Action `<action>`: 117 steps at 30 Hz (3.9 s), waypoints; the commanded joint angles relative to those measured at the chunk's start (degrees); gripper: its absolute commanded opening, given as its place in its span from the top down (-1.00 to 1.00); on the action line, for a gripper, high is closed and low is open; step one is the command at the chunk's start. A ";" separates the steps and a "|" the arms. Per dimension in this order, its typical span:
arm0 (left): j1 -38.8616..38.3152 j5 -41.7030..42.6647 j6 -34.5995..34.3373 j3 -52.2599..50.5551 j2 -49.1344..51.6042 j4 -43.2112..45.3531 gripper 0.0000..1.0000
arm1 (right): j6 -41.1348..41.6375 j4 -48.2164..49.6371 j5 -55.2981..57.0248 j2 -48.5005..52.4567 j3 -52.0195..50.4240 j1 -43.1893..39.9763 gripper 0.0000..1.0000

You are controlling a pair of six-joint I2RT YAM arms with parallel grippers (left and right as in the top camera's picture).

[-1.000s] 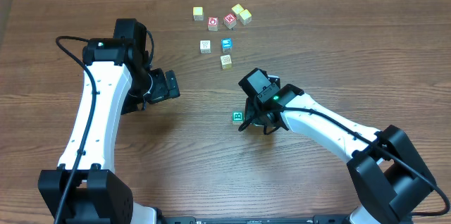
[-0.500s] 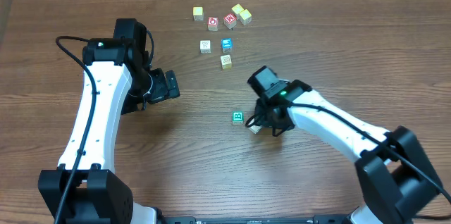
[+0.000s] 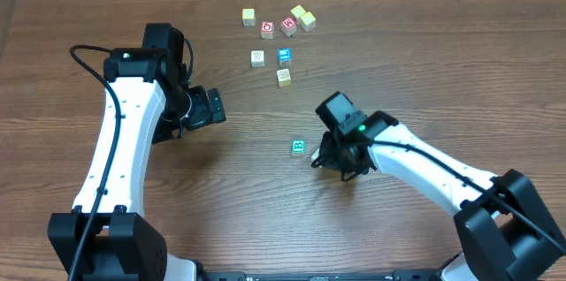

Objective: Flip 4 blocks

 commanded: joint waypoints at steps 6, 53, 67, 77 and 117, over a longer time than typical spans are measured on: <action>-0.11 -0.61 -1.01 1.18 -0.52 0.04 -0.99 | 6.38 5.66 -0.11 -0.15 -3.23 1.81 0.92; -0.11 -0.61 -1.01 1.18 -0.52 0.04 -1.00 | 5.46 13.64 8.17 1.73 -3.08 3.39 0.92; -0.11 -0.61 -1.01 1.18 -0.52 0.04 -0.99 | 7.10 8.00 -1.25 -0.04 -3.23 5.33 0.93; -0.11 -0.61 -1.01 1.18 -0.52 0.04 -1.00 | 7.45 11.06 6.43 0.83 -3.23 8.33 0.92; -0.11 -0.59 -1.01 1.18 -0.52 0.04 -1.00 | 7.37 15.15 11.15 0.83 -3.23 8.31 0.92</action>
